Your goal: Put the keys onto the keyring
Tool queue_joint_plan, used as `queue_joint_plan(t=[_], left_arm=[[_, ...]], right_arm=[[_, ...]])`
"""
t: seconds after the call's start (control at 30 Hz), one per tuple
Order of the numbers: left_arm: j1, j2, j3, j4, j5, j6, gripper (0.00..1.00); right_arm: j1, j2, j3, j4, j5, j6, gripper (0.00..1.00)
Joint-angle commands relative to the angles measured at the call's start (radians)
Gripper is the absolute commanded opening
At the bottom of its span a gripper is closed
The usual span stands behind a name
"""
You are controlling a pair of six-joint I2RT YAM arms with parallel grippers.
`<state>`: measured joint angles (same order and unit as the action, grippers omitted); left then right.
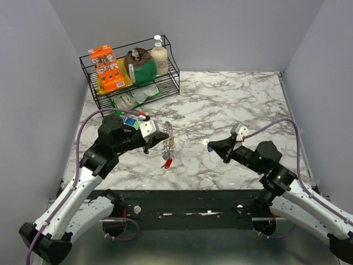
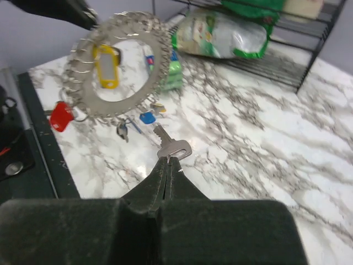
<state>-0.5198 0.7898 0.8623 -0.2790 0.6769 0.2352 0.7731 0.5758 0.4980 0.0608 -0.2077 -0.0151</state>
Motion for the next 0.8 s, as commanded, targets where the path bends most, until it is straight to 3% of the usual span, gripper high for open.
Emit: queue_joint_plan(t=[0.0, 0.33, 0.53, 0.63, 0.67, 0.77], left_arm=[[-0.002, -0.053, -0.065, 0.133, 0.0, -0.011, 0.0], [-0.002, -0.1, -0.111, 0.161, -0.014, -0.033, 0.0], [0.001, -0.109, -0.114, 0.156, -0.019, -0.024, 0.0], [0.001, -0.107, -0.114, 0.156, -0.019, -0.023, 0.0], [0.003, -0.104, -0.112, 0.155, -0.019, -0.02, 0.0], [0.006, -0.1, -0.114, 0.153, -0.019, -0.019, 0.0]], right_arm=[[-0.003, 0.164, -0.021, 0.023, 0.177, 0.105, 0.0], [-0.003, 0.634, -0.018, 0.186, 0.169, 0.294, 0.01], [-0.003, 0.762, 0.039, 0.172, 0.127, 0.328, 0.02], [-0.003, 0.737, 0.037, 0.172, 0.11, 0.331, 0.27], [-0.003, 0.724, 0.033, 0.171, 0.108, 0.33, 0.4], [-0.005, 0.658, 0.025, 0.152, 0.136, 0.326, 0.59]])
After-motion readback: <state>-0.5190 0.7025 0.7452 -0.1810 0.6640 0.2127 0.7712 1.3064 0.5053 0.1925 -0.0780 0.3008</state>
